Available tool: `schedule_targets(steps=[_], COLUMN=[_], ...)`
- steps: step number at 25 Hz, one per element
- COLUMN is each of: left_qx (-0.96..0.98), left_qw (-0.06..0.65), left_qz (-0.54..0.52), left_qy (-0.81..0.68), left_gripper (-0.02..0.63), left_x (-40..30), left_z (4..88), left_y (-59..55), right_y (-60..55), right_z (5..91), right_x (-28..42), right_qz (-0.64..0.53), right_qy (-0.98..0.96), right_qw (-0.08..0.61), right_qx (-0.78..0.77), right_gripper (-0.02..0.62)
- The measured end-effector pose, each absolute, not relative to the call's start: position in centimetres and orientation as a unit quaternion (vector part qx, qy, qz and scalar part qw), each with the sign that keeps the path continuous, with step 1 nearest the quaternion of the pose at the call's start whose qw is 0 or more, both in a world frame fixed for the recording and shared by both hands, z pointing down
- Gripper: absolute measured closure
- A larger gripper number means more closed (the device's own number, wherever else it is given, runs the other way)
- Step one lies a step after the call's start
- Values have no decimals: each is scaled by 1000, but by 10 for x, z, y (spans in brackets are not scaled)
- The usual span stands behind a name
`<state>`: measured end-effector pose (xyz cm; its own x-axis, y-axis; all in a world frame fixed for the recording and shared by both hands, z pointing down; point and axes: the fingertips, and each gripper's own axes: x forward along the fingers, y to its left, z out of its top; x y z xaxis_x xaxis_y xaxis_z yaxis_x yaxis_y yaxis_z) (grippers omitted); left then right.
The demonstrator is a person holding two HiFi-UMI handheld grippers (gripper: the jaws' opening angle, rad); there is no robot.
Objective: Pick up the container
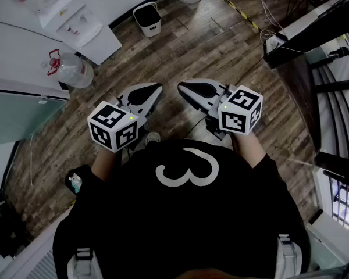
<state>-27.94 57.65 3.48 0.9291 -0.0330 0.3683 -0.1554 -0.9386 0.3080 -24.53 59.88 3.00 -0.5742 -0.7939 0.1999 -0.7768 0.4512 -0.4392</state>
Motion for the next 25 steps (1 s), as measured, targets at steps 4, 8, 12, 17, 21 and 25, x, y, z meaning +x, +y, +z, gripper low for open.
schedule_targets(steps=[4,8,12,17,21,25], left_qx=[967,969,970,969,968,967], left_qw=[172,166,166,171,174,178], left_qz=[182,178,175,178,180,182], left_qy=[-48,-44,-38,-28,-21,-14], left_gripper=[591,591,591,591,591,591], left_x=[-277,-267,-257,-241,-226,-208], left_z=[32,27,26,30,33,38], left_y=[602,620,637,648,644,626], right_y=[624,638,657,667,663,645], right_z=[27,18,15,22,29,35], right_x=[-241,-230,-222,-204,-191,-171], right_qz=[-251,-245,-240,-247,-255,-262], right_qy=[850,850,850,844,840,834], right_qw=[22,35,36,46,49,49], right_qx=[-463,-466,-467,-473,-476,-484], right_gripper=[572,572,572,572,571,571])
